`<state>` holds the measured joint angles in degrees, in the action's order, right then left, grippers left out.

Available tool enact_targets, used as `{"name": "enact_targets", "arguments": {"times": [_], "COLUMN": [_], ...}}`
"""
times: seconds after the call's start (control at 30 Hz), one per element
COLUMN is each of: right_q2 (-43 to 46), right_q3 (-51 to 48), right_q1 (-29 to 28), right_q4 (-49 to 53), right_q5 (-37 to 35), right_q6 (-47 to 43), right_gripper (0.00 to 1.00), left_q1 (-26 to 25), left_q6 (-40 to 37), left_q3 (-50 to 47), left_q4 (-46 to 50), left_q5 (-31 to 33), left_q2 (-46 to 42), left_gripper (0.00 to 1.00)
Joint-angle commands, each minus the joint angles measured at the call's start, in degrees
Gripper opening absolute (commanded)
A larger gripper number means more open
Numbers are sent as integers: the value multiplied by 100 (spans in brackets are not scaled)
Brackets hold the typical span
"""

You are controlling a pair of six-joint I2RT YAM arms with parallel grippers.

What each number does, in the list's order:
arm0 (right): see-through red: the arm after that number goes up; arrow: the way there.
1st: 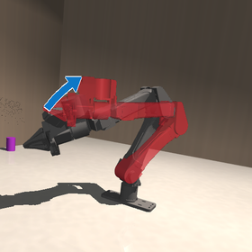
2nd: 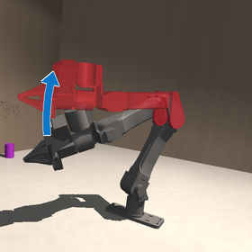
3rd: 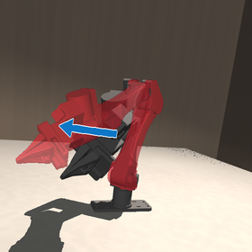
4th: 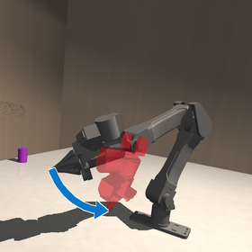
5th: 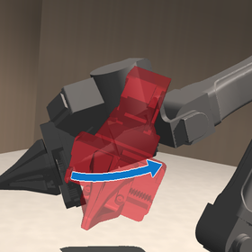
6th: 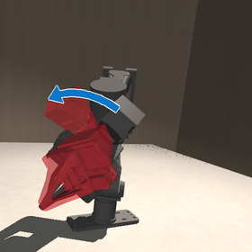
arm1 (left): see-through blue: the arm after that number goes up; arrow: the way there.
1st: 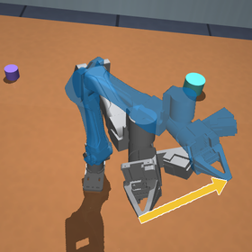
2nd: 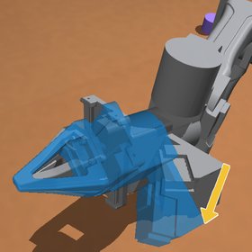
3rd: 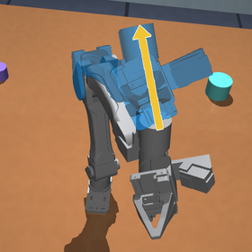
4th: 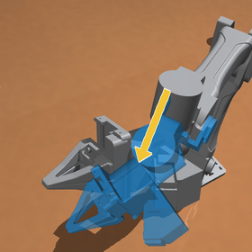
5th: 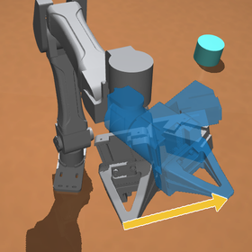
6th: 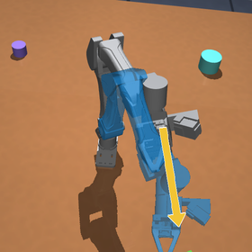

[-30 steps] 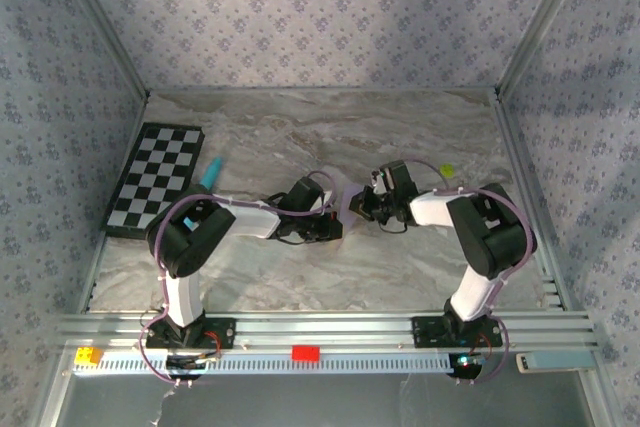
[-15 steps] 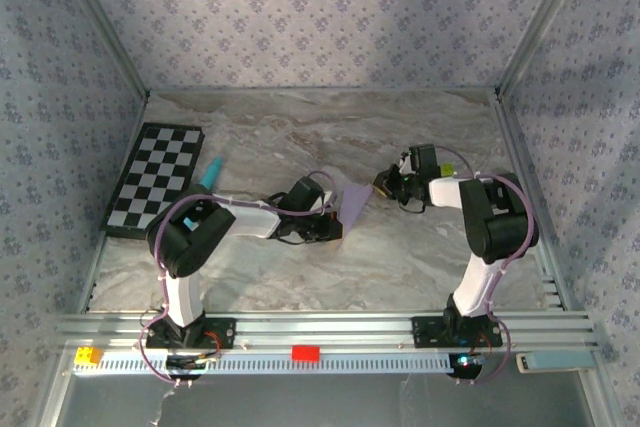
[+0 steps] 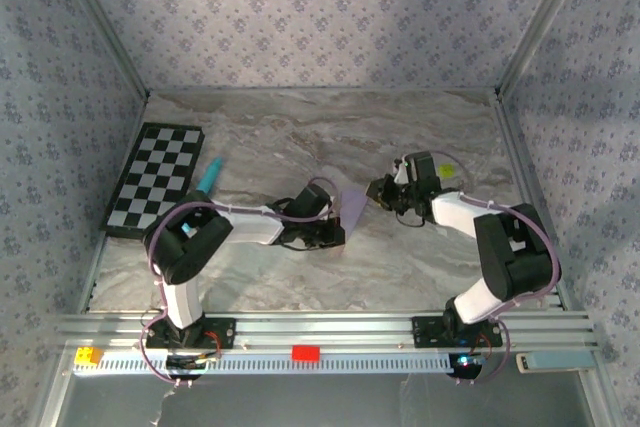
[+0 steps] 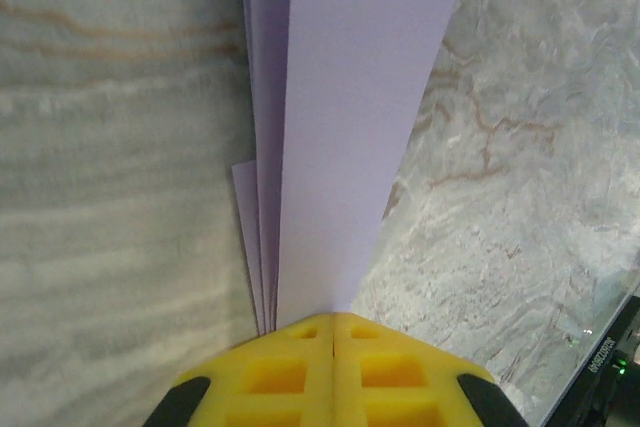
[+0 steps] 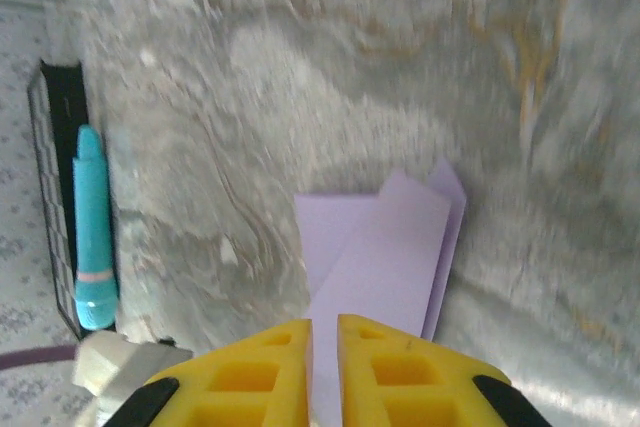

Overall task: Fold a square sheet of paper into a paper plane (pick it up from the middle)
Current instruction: Fold the wing for the fifth time at the center of the table, then move a paper plane to the center of the table.

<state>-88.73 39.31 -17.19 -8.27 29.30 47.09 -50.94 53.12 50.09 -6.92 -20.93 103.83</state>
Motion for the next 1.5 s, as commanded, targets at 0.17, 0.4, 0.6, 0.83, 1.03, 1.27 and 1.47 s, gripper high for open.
{"name": "enact_targets", "arguments": {"times": [0.17, 0.4, 0.6, 0.83, 1.03, 1.27, 1.47], "right_q2": [301, 391, 397, 378, 321, 263, 90], "right_q3": [-465, -625, -665, -712, -742, -764, -758], "right_q1": [-455, -582, -626, -715, -751, -757, -771], "right_q4": [131, 130, 168, 137, 91, 80, 110], "right_q5": [-371, -534, -546, -601, -613, -588, -552], "right_q6": [235, 301, 296, 335, 340, 334, 353], "right_gripper": [17, 17, 17, 18, 18, 18, 19], "left_q1": [-25, 465, 558, 567, 572, 574, 585], "left_q6": [-296, -382, -399, -388, -390, -401, -432], "left_q3": [113, 13, 223, 296, 337, 405, 429], "left_q4": [955, 806, 710, 597, 494, 399, 332], "left_q5": [734, 188, -169, -335, -477, -647, -759], "left_q2": [-923, -761, -367, -162, -44, 93, 132], "left_gripper": [18, 18, 19, 22, 23, 24, 28]}}
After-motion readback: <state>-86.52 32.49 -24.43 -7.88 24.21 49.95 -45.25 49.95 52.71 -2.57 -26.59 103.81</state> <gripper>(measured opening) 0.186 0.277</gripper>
